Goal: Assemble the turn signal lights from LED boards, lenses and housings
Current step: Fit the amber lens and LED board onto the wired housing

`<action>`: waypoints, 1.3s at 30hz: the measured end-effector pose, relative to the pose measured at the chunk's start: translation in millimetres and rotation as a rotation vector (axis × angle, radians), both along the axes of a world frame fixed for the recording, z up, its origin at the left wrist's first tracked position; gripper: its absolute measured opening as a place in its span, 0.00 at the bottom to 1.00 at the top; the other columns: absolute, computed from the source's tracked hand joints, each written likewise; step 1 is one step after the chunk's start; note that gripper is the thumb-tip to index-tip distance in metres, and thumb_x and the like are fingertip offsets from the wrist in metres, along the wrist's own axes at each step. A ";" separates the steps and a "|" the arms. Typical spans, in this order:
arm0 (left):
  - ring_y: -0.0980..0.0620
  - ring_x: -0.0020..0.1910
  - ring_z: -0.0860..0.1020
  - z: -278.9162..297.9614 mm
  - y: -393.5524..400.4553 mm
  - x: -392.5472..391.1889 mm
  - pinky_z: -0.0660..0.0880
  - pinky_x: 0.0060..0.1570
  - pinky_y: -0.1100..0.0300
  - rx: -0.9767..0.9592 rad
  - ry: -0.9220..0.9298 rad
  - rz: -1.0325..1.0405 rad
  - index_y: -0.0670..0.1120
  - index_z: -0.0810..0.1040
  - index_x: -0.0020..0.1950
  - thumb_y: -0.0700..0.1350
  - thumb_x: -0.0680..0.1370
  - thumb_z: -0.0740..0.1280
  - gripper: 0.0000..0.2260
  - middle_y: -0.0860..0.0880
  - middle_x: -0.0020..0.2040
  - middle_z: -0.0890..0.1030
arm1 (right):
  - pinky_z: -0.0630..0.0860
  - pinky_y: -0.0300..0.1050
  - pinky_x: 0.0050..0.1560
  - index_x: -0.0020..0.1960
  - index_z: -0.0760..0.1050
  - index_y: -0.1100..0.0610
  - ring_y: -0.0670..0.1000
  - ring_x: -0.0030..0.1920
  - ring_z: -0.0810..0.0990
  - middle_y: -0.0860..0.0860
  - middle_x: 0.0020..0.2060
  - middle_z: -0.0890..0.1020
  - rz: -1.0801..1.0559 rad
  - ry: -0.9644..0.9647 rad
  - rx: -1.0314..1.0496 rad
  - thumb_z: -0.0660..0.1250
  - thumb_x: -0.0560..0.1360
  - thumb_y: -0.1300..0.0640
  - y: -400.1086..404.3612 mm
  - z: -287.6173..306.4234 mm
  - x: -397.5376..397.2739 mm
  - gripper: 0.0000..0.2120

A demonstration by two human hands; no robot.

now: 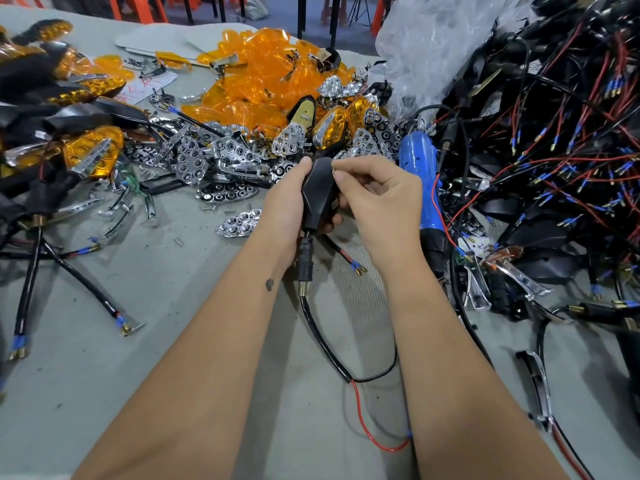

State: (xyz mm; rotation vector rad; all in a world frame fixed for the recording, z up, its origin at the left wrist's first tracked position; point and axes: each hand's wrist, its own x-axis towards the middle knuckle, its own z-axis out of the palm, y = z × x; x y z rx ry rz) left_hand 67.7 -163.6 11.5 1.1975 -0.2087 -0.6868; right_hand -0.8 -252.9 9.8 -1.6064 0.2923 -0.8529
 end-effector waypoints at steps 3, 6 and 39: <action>0.49 0.23 0.76 1.4 0.2 0.5 0.71 0.23 0.64 0.016 0.015 0.009 0.41 0.79 0.42 0.55 0.84 0.56 0.23 0.45 0.28 0.79 | 0.78 0.47 0.43 0.45 0.83 0.54 0.46 0.40 0.80 0.53 0.42 0.82 0.012 0.004 -0.011 0.69 0.75 0.69 -0.8 -0.2 0.3 0.12; 0.50 0.23 0.76 1.8 0.0 1.2 0.71 0.22 0.65 0.004 0.031 0.010 0.41 0.79 0.40 0.56 0.83 0.56 0.23 0.45 0.28 0.79 | 0.78 0.41 0.36 0.47 0.83 0.55 0.44 0.37 0.80 0.51 0.39 0.82 0.015 -0.007 0.019 0.68 0.76 0.70 0.7 1.1 -0.8 0.11; 0.46 0.42 0.82 -7.1 1.6 17.4 0.82 0.40 0.54 -0.153 0.079 0.199 0.39 0.75 0.63 0.51 0.79 0.68 0.19 0.42 0.47 0.82 | 0.68 0.50 0.43 0.67 0.64 0.58 0.62 0.53 0.74 0.61 0.58 0.73 -0.570 1.007 -0.589 0.68 0.76 0.44 -48.0 15.3 -39.0 0.27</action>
